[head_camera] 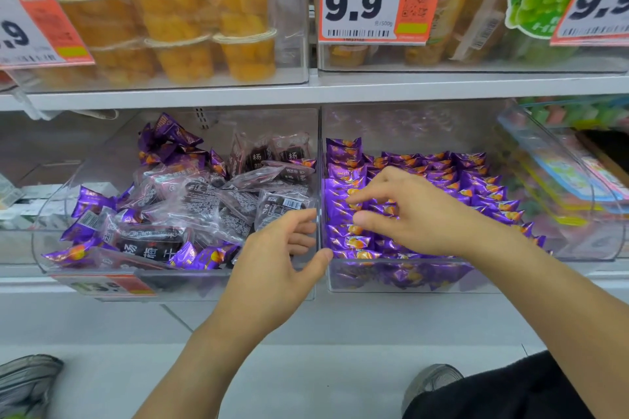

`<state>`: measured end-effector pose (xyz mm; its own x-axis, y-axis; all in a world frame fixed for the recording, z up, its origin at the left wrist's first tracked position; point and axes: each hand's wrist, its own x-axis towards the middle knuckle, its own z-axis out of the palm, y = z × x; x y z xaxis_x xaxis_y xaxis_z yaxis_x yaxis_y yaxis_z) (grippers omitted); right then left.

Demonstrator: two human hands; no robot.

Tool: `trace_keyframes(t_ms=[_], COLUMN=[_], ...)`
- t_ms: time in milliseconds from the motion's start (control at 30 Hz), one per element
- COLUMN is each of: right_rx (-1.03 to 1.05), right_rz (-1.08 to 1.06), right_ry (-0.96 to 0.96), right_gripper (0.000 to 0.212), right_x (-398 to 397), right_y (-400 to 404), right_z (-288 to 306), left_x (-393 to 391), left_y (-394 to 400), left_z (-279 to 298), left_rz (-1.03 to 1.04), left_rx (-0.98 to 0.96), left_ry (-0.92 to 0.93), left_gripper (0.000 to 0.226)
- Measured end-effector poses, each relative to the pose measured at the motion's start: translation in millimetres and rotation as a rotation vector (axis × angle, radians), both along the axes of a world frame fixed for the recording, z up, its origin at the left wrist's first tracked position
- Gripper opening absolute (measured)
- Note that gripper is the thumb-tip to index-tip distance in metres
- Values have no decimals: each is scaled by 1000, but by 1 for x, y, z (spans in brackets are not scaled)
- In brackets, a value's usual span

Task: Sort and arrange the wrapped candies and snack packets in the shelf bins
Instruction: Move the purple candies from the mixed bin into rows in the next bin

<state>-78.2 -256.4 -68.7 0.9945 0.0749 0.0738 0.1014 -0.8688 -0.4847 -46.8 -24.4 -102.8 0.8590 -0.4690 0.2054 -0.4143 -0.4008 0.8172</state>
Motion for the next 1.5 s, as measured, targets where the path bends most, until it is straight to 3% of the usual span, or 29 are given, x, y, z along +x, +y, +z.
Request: trace_keyframes(t_ms=[100, 300, 467, 733, 867, 933, 1033, 1100, 1200, 1300, 1500], right_rx=[-43, -127, -109, -43, 27, 119, 211, 231, 232, 198, 120], right_rz=[79, 153, 90, 111, 16, -13, 41, 123, 287, 408, 410], right_ry=[63, 52, 89, 69, -58, -163, -300, -360, -361, -310, -235], right_gripper=[43, 38, 58, 49, 35, 21, 13, 13, 11, 8, 17], right_x=[1, 11, 4, 5, 0, -2, 0, 4, 15, 29, 73], right_y=[10, 24, -3, -3, -3, 6, 38, 67, 106, 138, 182], right_z=[-11, -16, -3, -15, -1, 5, 14, 19, 21, 15, 4], left_x=[0, -1, -1, 1, 1, -2, -2, 7, 36, 64, 107], left_y=[-1, -1, 0, -1, 0, 2, 18, 41, 96, 155, 204], left_z=[1, 2, 1, -1, 5, 12, 28, 39, 52, 64, 86], left_rz=[4, 16, 12, 26, -23, -12, 173, 291, 436, 476, 300], left_rx=[4, 14, 12, 32, 17, -49, -138, -132, 26, 359, 852], left_ry=[2, 1, -5, 4, 89, 116, 2, -93, -174, -218, -270], left_gripper=[50, 51, 51, 50, 50, 39, 12, 6, 9, 12, 36])
